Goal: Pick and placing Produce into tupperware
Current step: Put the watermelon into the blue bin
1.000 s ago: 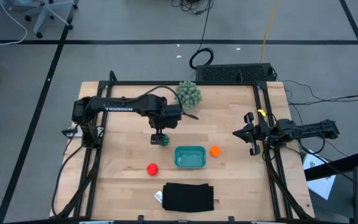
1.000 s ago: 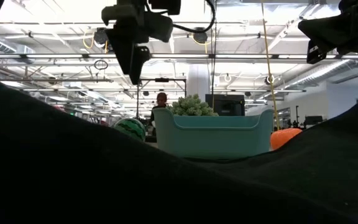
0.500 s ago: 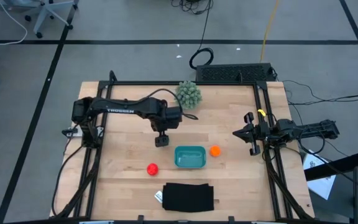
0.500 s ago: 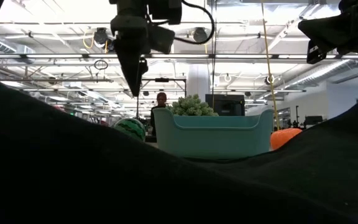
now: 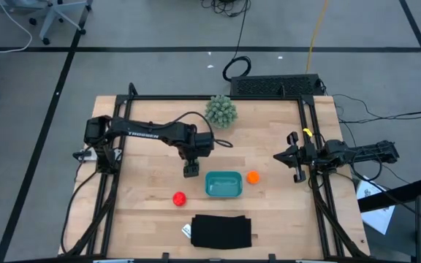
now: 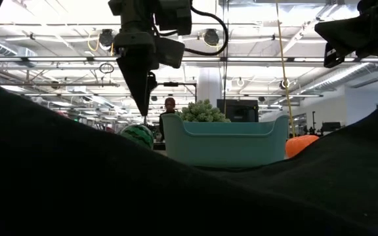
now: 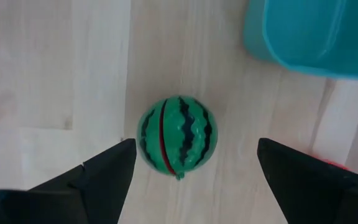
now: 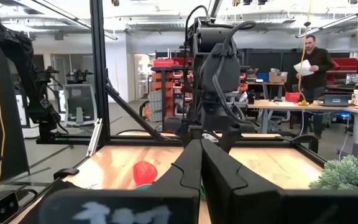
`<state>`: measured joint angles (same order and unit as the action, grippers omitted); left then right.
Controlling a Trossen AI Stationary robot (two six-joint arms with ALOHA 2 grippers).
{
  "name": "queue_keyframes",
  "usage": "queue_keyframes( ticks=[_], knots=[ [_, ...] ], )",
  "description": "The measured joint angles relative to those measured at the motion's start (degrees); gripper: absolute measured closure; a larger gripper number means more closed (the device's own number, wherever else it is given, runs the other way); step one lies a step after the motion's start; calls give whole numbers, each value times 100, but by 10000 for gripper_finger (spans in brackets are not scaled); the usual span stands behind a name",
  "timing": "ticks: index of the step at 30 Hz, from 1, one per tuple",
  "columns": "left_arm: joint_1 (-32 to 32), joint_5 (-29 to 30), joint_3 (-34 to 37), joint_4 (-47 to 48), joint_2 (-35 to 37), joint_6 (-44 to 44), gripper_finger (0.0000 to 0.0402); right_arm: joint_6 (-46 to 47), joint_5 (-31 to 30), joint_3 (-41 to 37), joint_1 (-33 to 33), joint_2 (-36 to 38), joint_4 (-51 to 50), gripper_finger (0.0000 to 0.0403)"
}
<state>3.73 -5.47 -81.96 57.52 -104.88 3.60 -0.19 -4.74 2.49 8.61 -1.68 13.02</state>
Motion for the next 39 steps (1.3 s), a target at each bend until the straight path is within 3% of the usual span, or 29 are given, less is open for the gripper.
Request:
queue_keyframes(
  ticks=[24,39],
  knots=[
    [2,-14,1115,-1109,0,-166,59,0,0,1,0,0,-5,403],
    [4,-26,1170,-1419,0,-346,60,1,1,1,1,0,-4,403]
  ],
)
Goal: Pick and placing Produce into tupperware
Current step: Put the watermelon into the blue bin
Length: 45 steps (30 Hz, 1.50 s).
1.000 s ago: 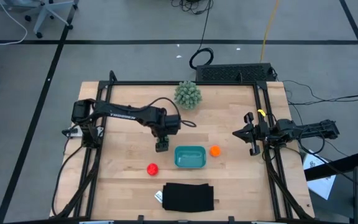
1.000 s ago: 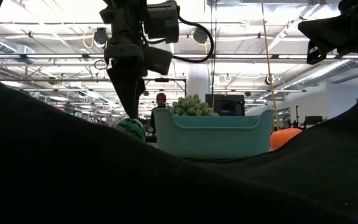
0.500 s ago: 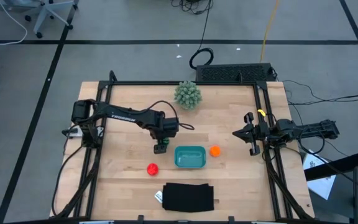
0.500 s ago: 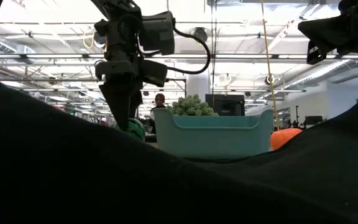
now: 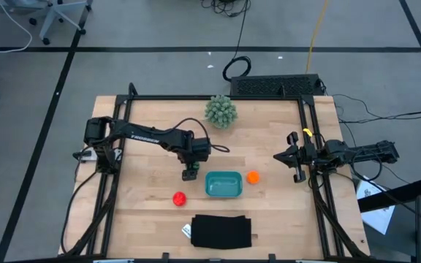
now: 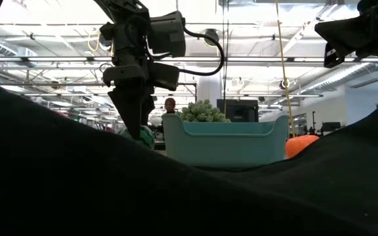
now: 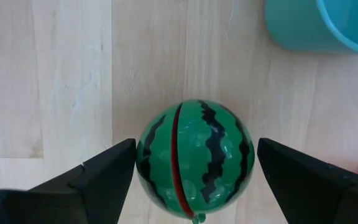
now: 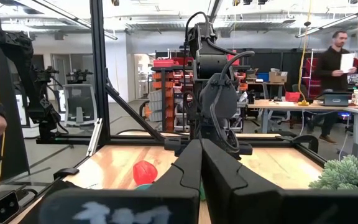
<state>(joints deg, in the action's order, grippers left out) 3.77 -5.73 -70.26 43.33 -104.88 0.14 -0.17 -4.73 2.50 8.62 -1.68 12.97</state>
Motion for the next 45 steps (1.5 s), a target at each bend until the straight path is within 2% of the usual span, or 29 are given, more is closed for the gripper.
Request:
queue_keyframes(
  ticks=[7,17,26,31,36,45],
  knots=[
    [-10,-67,0,1,0,29,65,0,-1,0,-1,-1,0,403],
    [-11,-86,-7,-12,7,63,147,0,0,0,0,-1,0,403],
    [-11,-138,-12,50,7,-6,119,-1,-2,-2,0,-1,0,403],
    [-11,-136,-162,327,-4,-59,123,-1,0,-2,0,-1,0,403],
    [-13,-63,-555,734,-4,-155,136,0,-2,-1,-1,0,2,403],
    [-11,56,-1560,1610,-4,-411,122,-1,0,-2,0,0,1,403]
  ],
)
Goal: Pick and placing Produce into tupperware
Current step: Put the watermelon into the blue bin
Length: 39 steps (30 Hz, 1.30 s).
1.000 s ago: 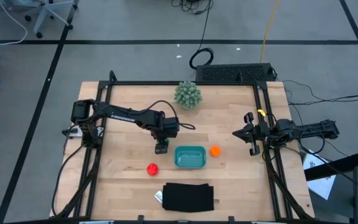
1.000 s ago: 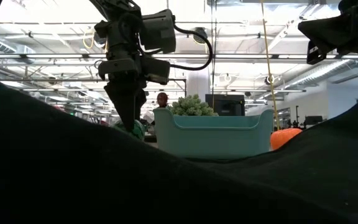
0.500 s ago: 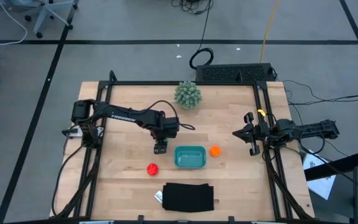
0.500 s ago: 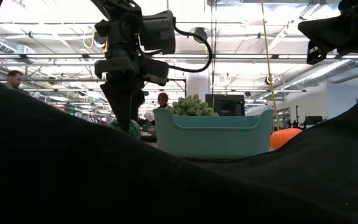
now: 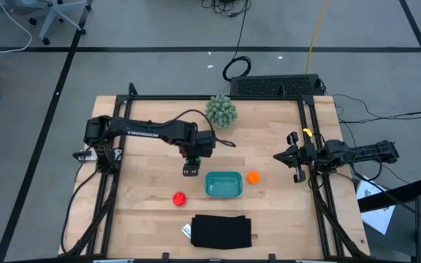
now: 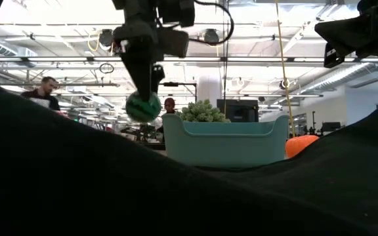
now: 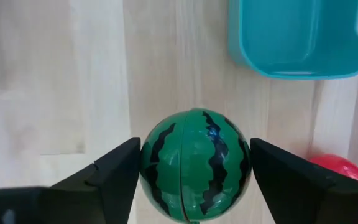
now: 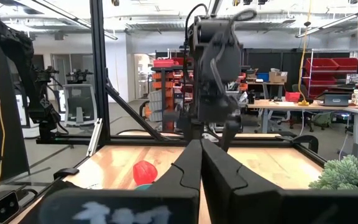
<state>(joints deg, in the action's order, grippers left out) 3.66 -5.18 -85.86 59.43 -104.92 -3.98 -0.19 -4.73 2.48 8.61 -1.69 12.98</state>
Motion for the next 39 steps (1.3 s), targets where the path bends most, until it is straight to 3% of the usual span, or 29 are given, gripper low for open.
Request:
queue_keyframes(
  ticks=[15,28,39],
  knots=[
    [203,116,-1415,1145,2,21,125,2,-2,1,1,1,0,403],
    [87,49,-1480,1033,4,496,123,0,-2,2,1,-1,-1,403],
    [-233,-290,-1480,373,4,753,122,0,-1,2,1,0,0,403]
  ],
)
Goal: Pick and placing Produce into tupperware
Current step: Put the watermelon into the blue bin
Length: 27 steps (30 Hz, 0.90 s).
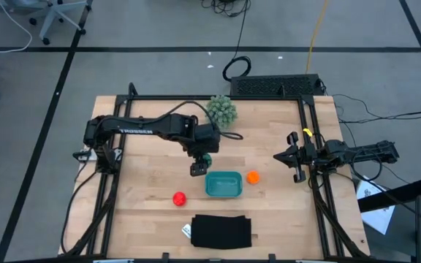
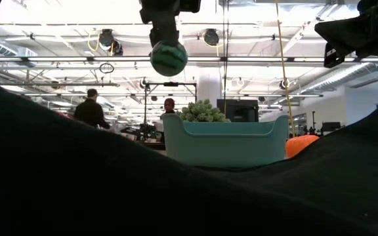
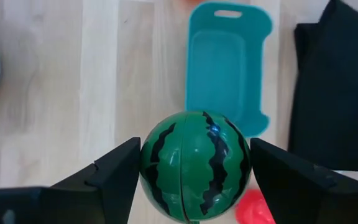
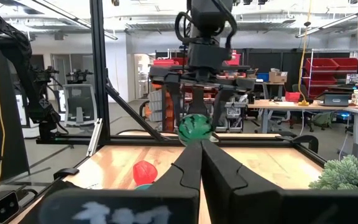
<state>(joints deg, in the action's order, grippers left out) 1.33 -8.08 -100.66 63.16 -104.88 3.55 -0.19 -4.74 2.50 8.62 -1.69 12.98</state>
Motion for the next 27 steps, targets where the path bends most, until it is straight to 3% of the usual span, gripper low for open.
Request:
queue_keyframes(
  ticks=[9,20,27],
  knots=[
    [-14,-305,-4,-353,0,203,122,99,0,1,-2,1,2,403],
    [-218,-307,-698,-729,-176,-24,121,101,1,0,0,2,5,403],
    [-376,-238,-1174,-722,-892,-264,121,103,5,-1,-2,-38,-14,403]
  ],
)
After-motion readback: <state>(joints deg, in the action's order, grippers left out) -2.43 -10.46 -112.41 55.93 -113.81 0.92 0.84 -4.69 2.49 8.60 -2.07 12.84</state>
